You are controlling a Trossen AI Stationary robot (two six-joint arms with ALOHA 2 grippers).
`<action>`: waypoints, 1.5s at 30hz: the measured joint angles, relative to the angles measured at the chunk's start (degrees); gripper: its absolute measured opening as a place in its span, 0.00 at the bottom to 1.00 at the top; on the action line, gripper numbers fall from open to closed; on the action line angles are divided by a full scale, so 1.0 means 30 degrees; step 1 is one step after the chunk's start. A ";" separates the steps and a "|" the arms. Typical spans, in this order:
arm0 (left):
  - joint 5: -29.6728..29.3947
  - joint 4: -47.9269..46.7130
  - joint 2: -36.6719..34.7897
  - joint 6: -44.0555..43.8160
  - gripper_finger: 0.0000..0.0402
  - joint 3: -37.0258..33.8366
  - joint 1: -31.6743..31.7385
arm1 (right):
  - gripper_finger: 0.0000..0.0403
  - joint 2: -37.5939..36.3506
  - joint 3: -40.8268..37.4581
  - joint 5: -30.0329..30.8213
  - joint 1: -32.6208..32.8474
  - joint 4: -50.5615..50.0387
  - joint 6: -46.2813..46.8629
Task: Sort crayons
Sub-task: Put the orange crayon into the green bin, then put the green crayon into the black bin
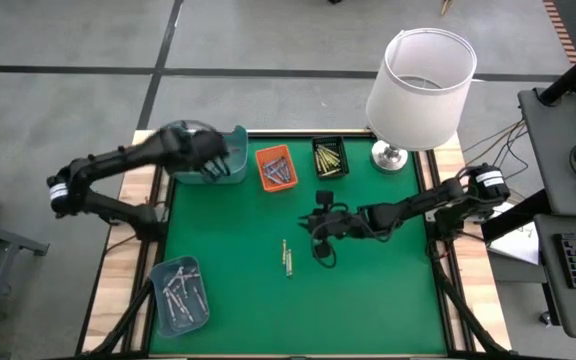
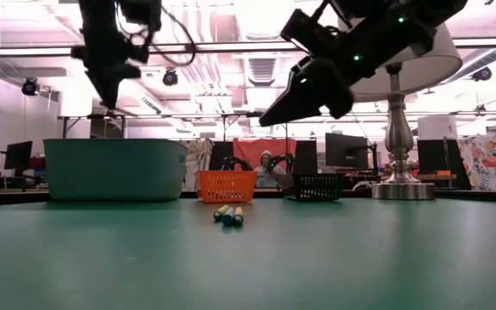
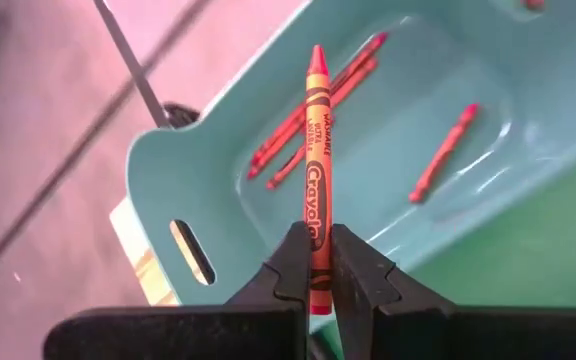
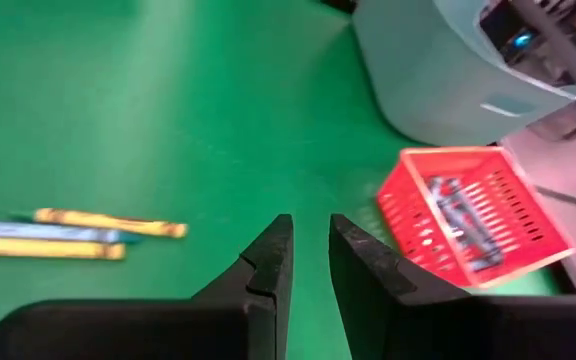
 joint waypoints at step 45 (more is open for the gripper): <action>0.2107 1.0152 0.0166 0.2509 0.20 -0.2058 -0.5029 | 0.15 -0.0087 0.0124 -0.0924 -0.1430 -0.0195 0.5605</action>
